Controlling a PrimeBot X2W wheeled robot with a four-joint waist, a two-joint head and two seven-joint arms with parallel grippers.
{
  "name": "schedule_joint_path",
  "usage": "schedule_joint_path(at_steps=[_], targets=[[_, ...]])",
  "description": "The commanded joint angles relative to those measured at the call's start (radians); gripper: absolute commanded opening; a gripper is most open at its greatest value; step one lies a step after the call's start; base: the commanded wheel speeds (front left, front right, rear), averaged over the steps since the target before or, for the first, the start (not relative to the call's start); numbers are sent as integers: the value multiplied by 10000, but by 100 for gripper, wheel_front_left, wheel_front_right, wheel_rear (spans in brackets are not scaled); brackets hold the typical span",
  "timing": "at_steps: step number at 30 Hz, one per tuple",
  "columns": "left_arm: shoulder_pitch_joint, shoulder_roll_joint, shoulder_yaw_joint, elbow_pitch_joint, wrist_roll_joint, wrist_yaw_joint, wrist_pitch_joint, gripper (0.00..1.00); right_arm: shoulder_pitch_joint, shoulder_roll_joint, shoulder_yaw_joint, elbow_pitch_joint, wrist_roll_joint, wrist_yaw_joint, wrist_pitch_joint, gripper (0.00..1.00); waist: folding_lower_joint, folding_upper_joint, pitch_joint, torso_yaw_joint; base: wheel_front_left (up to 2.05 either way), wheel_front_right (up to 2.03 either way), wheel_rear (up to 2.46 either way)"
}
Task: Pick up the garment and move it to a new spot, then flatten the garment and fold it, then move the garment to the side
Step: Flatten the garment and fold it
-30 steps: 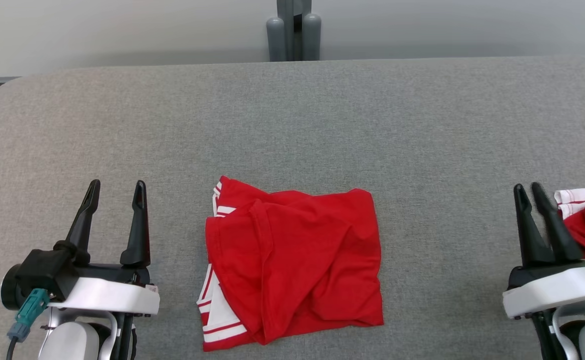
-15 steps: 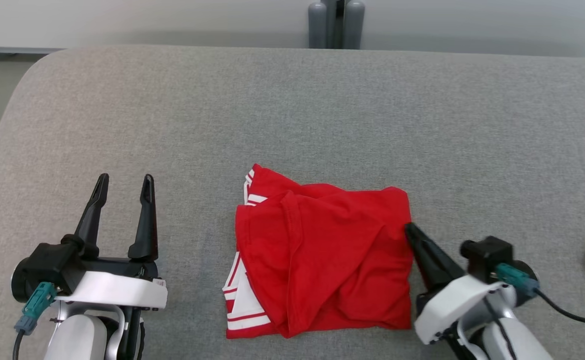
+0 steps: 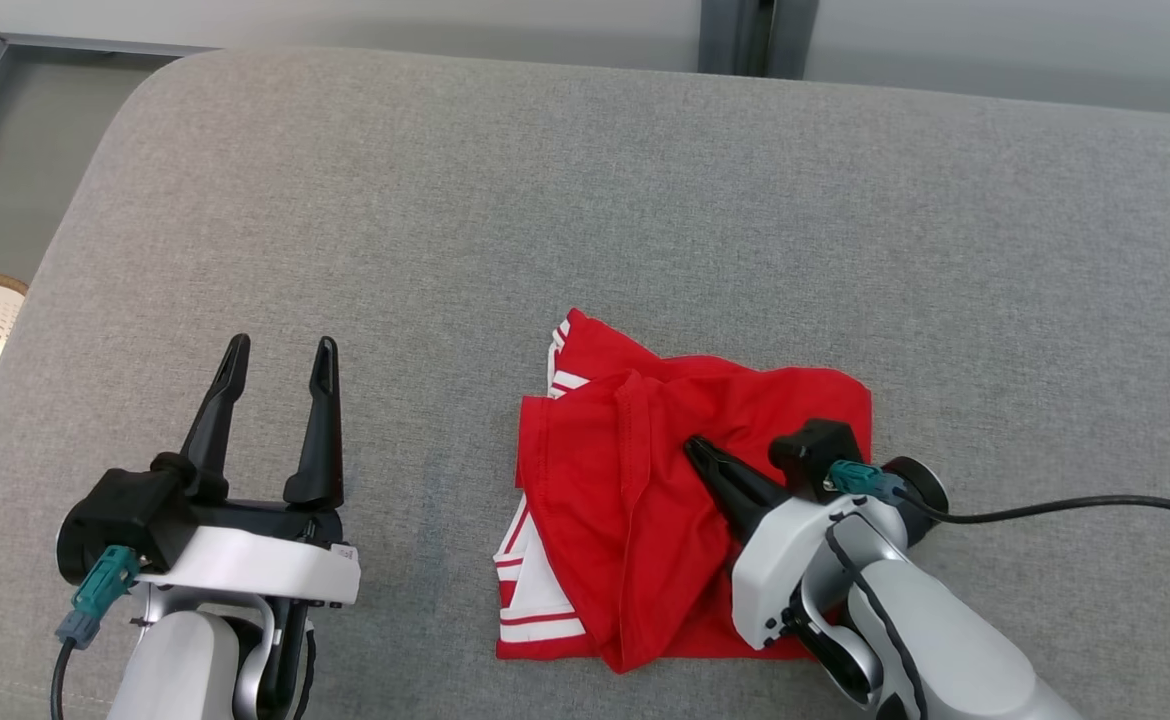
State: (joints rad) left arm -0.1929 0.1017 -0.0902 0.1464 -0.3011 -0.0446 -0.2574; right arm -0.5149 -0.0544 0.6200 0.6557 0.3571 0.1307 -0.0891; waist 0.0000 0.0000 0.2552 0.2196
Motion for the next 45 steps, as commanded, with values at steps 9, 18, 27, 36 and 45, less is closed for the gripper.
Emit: schedule_joint_path(at_steps=[9, 18, 27, 36, 45], targets=[[-187, -50, -15, 112, 60, -110, -56, 100, -762, 11, 1668, 423, 908, -1, 224, 0, 0, 0, -85, 28, 0, 0, 0], [-226, -93, -86, 238, 151, -202, -57, 100, -1479, 14, 3530, 351, 2151, -1, 215, 0, 0, 0, -194, 114, 0, 0, 0], [-203, -105, -39, 281, 183, -218, -58, 100, -2314, 11, 4272, 358, 3234, -1, -332, 0, 0, 0, -199, 161, 0, 0, 0], [5, -14, 223, 92, 213, -130, -59, 100, -2412, 7, 2617, 715, 3259, -1, -1419, 0, 0, 0, -239, -456, 0, 0, 0], [82, 73, 305, -90, 306, -56, -59, 100, -1383, -459, -1113, -73, 1807, -1, -1778, 0, 0, 0, -343, -1038, 0, 0, 0]])
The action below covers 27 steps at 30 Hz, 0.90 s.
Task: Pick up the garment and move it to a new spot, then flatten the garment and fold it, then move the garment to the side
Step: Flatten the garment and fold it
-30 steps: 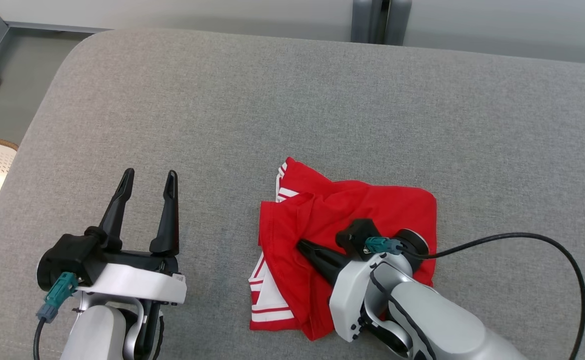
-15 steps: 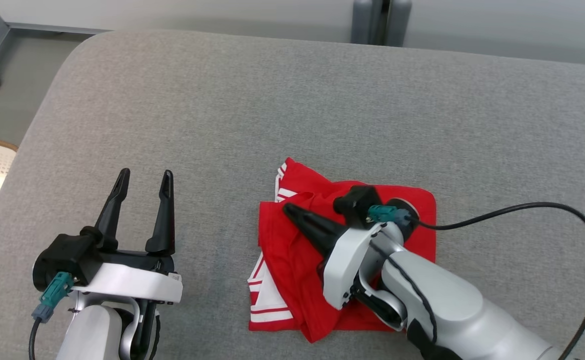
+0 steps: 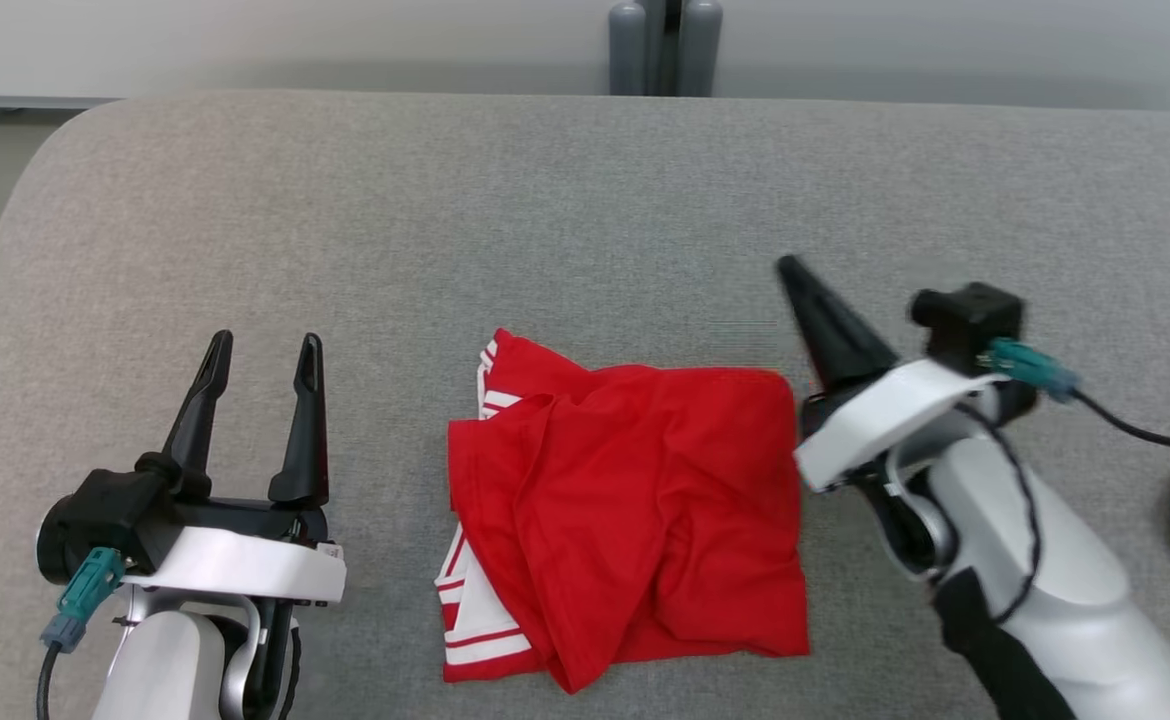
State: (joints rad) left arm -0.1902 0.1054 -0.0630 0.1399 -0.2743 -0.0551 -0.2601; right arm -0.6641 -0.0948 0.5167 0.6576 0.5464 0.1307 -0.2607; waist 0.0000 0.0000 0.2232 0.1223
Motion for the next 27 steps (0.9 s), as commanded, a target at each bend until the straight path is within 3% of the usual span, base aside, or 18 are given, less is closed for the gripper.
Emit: schedule_joint_path(at_steps=[1, 3, 5, 6, 7, 15, 27], targets=[[71, 54, 39, -46, 43, 56, -32, 100, 343, -100, -517, -377, -321, -1, -58, 0, 0, 0, -36, -125, 0, 0, 0], [86, 91, 43, -85, 62, 62, -32, 100, 911, -180, -1458, -980, -805, -1, -50, 0, 0, 0, -61, -225, 0, 0, 0], [125, 143, 39, -117, 66, 75, -32, 100, 1425, -169, -2235, -1575, -1270, -1, -43, 48, 0, 0, -86, -321, 0, 0, 0], [138, 169, 48, -135, 66, 86, -28, 100, 1681, -139, -2605, -1862, -1499, -1, -46, 93, 0, 0, -102, -371, 0, 0, 0], [145, 180, 31, -145, 76, 97, -14, 100, 1929, -100, -2903, -2149, -1690, -1, -44, 100, 0, 0, -127, -419, 0, 0, 0], [267, 307, -30, -321, 123, 184, 81, 100, 3780, 157, -4823, -4527, -2955, -1, 659, 100, 0, 0, -295, -712, 0, 0, 0], [925, 539, -169, -551, 245, 370, 358, 100, 5999, 377, -5869, -6774, -3469, -1, 1716, 100, 0, 0, -892, -940, 0, 0, 0]])
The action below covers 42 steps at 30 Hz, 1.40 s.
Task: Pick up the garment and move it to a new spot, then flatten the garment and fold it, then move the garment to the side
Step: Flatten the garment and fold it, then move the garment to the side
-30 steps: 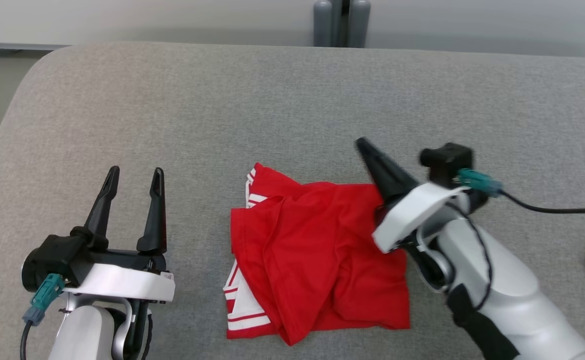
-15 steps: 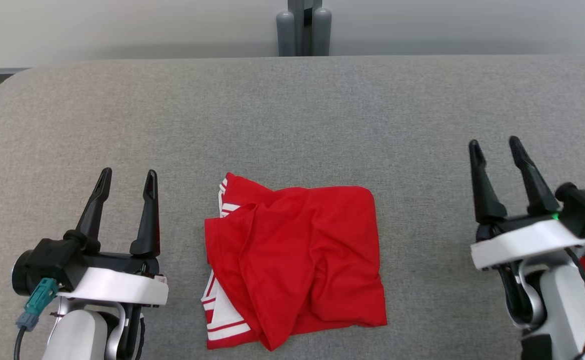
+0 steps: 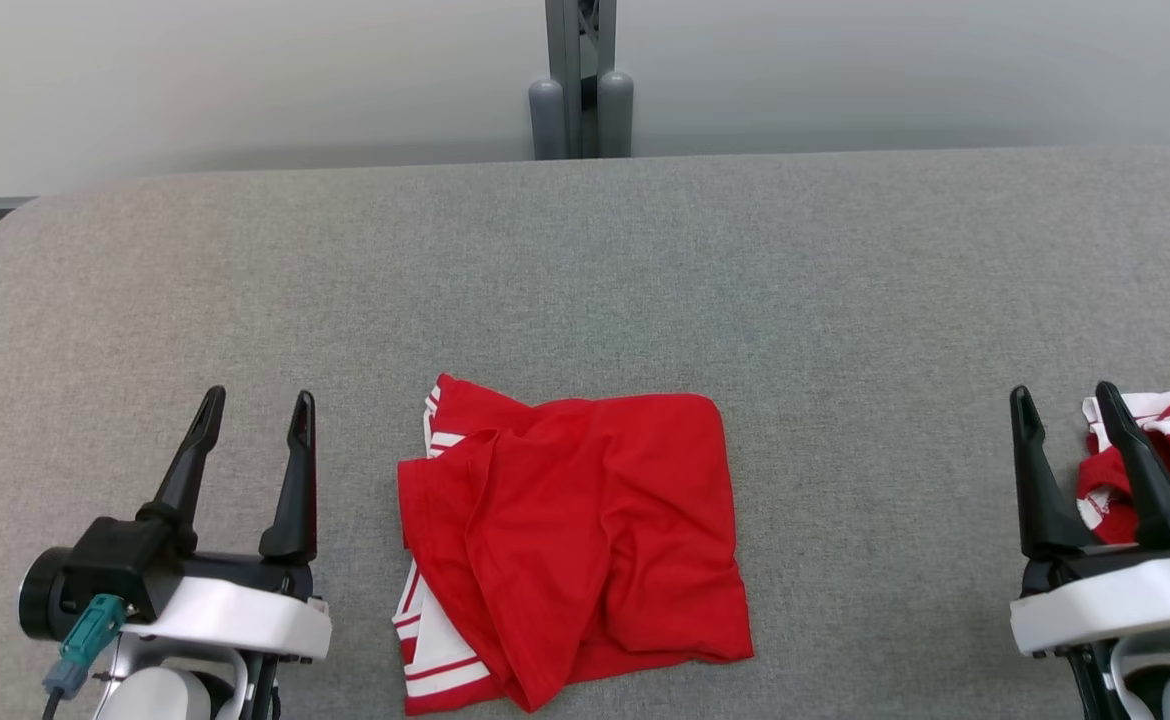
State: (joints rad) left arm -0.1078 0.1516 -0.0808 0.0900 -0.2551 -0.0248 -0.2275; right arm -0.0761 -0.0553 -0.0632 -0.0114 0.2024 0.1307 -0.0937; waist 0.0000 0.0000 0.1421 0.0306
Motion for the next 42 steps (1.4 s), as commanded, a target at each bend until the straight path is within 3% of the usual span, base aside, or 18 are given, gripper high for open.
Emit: schedule_joint_path(at_steps=[1, 10, 21, 29, 42], targets=[[187, 96, 8, -101, 69, 92, 47, 100, 241, -5, -120, -189, -19, -1, 106, 100, 0, 0, -125, -26, 0, 0, 0], [897, 179, 58, -616, 79, 437, 378, 100, 875, 28, -395, -662, 70, -1, 410, 100, 0, 0, -398, -10, 0, 0, 0], [825, 216, -61, -948, -10, 501, 501, 100, 711, 31, -144, -622, 2, -1, 805, 100, 0, 0, -241, 181, 0, 0, 0], [492, 159, -189, -819, -72, 407, 331, 100, 290, -23, 1345, 700, 235, -1, 1814, 100, 0, 0, 78, 503, 0, 0, 0], [74, 55, -344, -412, -179, 317, 50, 100, -810, -13, 3518, 3498, 1371, -1, 2045, 100, 0, 0, 573, 1002, 0, 0, 0]])
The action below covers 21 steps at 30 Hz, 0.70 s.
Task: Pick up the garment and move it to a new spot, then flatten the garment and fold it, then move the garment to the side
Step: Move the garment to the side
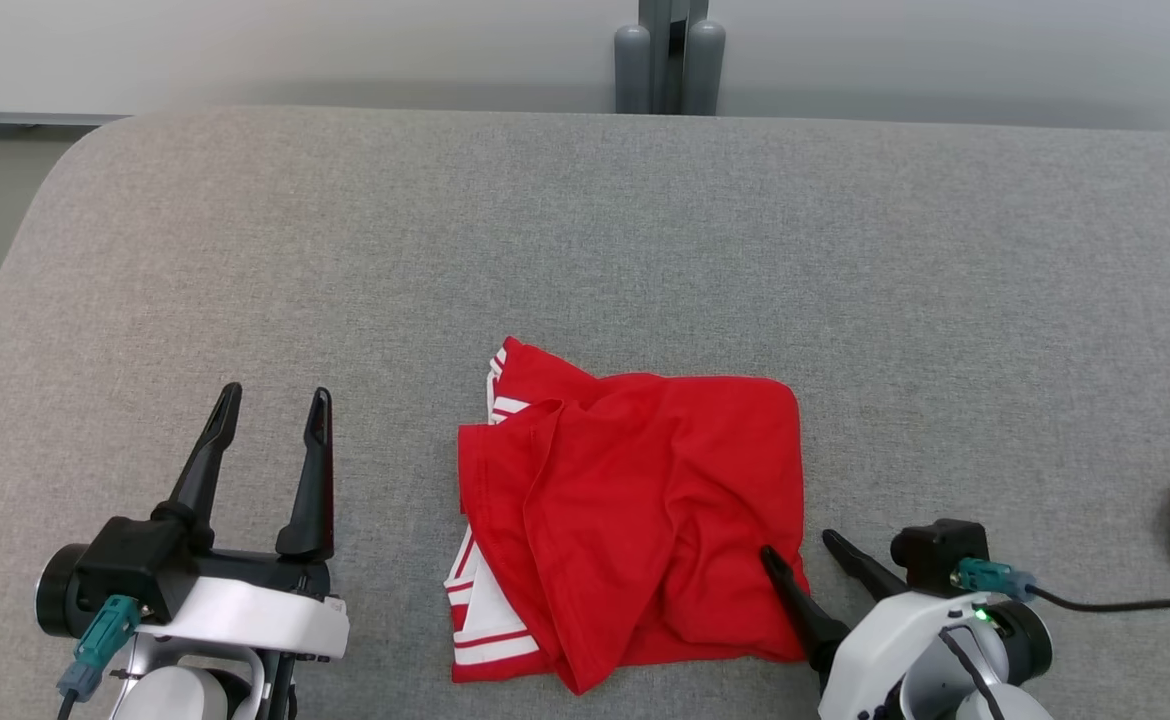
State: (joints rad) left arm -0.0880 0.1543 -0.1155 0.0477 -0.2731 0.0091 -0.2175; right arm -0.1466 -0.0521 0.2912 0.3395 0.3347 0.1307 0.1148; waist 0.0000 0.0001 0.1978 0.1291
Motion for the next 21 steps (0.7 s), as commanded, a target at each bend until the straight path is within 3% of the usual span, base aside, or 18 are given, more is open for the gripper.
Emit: schedule_joint_path(at_steps=[1, 5, 6, 7, 8, 11, 15, 21], targets=[[-155, 30, -2, 44, -14, -30, -75, 100, -187, -34, 82, 226, 132, -1, -29, 100, 0, -1, 31, 36, 0, 0, 0], [-233, 48, 19, 121, -61, -15, -124, 100, -583, -6, 545, 890, 956, -1, -279, 100, 0, -1, 99, 40, 0, 0, 0], [-241, 47, 18, 138, -80, -15, -135, 100, -674, 1, 734, 993, 1410, -1, -341, 64, 0, -1, 113, 37, 0, 0, 0], [-259, 48, 9, 156, -85, -20, -128, 100, -810, 0, 919, 1134, 1548, -1, -391, 20, 0, -1, 129, 38, 0, 0, 0], [-289, 47, -4, 165, -99, -32, -136, 100, -961, -2, 1071, 1246, 1754, -1, -488, 0, 0, -1, 149, 38, 0, 0, 0], [-337, 54, -13, 167, -121, -39, -173, 100, -1388, -10, 1276, 1444, 1959, -1, -930, 0, 0, -1, 210, 16, 0, 0, 0], [-389, 77, 40, 136, -155, 20, -223, 100, -1809, -166, 1149, 1256, 1198, -2, -1532, 0, 0, -1, 299, -126, 0, 0, 0], [-467, 80, 19, 46, -180, -28, -274, 100, -1913, -1188, 1119, -566, -412, -2, -1357, 0, 0, -1, 505, -642, 0, 0, 0]])
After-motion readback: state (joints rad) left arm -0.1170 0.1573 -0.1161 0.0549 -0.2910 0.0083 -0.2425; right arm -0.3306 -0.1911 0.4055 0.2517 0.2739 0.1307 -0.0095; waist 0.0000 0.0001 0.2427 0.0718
